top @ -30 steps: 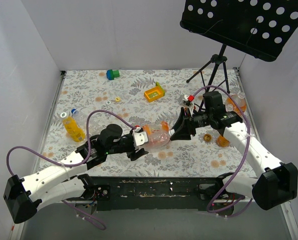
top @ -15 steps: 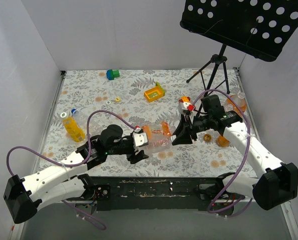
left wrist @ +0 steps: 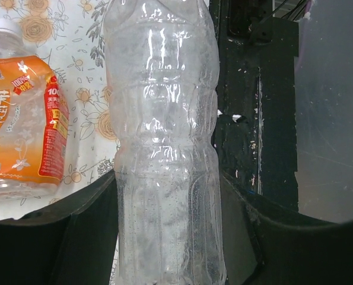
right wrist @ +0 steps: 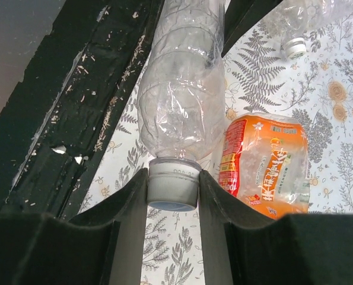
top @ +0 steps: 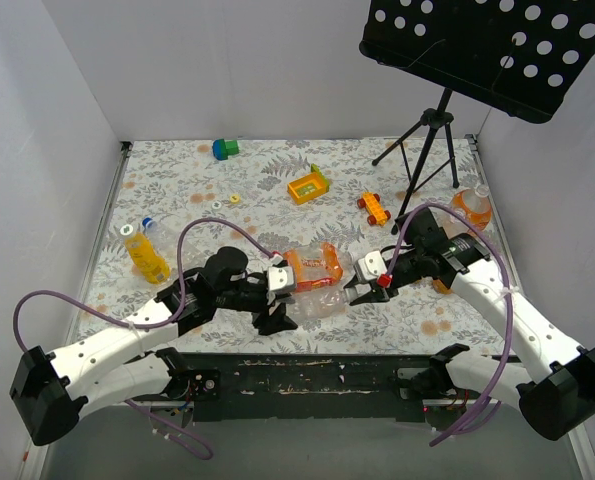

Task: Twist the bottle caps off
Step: Unscrew the bottle cap from the plastic bottle.

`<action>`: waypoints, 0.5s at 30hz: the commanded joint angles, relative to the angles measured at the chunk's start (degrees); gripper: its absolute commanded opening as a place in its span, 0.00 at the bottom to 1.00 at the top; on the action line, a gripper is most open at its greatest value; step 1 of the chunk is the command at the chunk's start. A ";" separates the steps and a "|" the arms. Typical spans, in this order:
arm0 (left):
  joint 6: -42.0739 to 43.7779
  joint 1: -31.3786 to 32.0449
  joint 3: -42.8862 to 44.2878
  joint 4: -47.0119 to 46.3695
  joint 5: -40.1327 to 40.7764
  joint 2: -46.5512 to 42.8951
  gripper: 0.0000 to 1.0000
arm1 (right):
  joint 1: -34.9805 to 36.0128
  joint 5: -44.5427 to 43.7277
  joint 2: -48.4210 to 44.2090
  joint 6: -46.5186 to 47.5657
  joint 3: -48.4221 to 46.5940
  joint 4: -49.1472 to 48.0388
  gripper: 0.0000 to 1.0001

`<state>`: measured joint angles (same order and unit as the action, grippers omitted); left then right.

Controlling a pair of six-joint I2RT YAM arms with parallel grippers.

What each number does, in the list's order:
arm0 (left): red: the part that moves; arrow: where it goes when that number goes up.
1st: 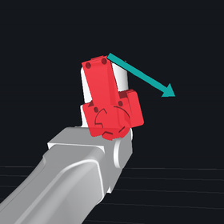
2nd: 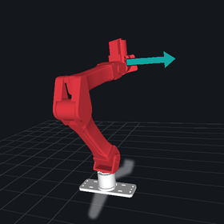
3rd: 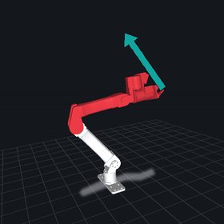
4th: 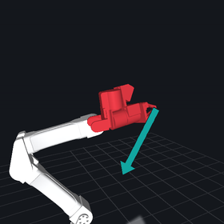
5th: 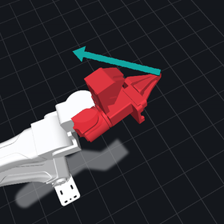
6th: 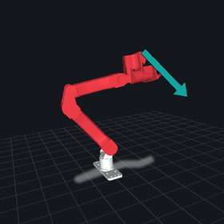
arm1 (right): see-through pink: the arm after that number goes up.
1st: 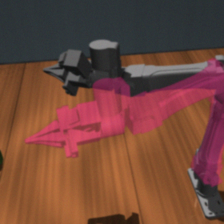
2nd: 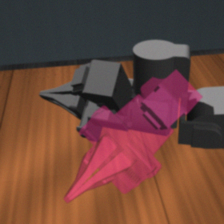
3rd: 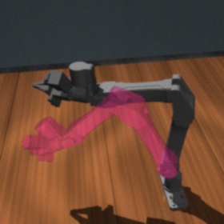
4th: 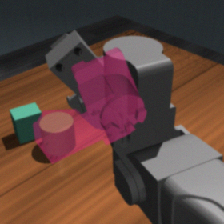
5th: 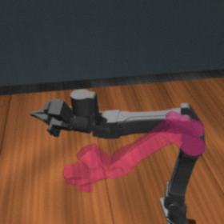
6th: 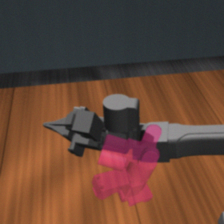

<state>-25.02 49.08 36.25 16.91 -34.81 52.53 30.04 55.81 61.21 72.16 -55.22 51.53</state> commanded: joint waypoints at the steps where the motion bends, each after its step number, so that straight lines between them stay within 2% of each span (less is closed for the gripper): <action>1: 2.78 0.49 1.72 2.96 -7.65 1.34 0.00 | -0.42 -0.27 -1.18 4.75 0.82 -0.90 0.11; 5: 3.39 0.49 2.07 3.22 -5.63 2.31 0.00 | -0.42 0.70 -1.44 1.42 1.08 -1.95 0.13; 8: 3.74 0.49 1.98 3.31 -3.87 1.87 0.00 | -0.42 1.58 -1.53 -2.97 1.25 -4.06 0.20; 12: 4.71 0.49 1.55 3.92 -1.50 0.91 0.00 | -0.86 2.11 -2.32 -11.14 2.57 -8.54 0.47; 13: 4.97 0.49 1.28 4.01 -0.88 0.73 0.00 | -1.21 2.11 -2.67 -13.86 3.10 -9.59 0.61; 15: 5.33 0.49 0.84 4.27 0.44 0.20 0.00 | -2.09 2.02 -3.99 -17.30 4.33 -11.62 0.69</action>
<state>-22.41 49.06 36.58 18.13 -34.79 54.70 29.54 56.27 59.96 63.24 -52.53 46.48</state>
